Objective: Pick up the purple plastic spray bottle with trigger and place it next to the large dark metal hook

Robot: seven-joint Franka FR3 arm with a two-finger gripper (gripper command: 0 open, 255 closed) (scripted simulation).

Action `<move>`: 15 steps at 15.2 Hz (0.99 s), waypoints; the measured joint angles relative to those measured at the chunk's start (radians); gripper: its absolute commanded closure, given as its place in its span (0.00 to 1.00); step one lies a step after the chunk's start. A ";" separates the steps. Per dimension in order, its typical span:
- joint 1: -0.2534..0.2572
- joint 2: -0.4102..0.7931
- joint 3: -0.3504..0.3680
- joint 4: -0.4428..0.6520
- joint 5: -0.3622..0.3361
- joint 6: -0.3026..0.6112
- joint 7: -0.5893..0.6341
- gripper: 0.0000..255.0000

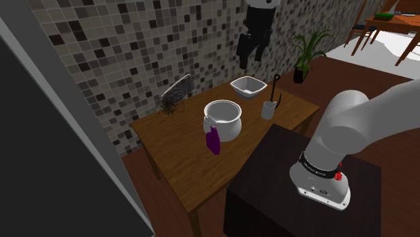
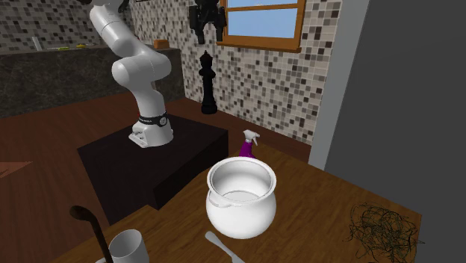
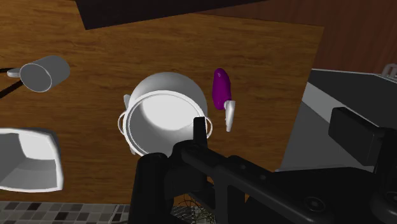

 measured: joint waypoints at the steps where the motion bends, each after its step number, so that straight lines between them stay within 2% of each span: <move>1: 0.000 0.000 0.000 0.000 0.000 0.000 0.000 0.00; 3: -0.001 0.015 0.002 -0.023 0.002 0.035 0.001 0.00; 7: -0.006 0.086 0.010 -0.092 0.007 0.168 0.006 0.00; 15: -0.013 0.310 0.032 -0.152 0.017 0.438 0.025 0.00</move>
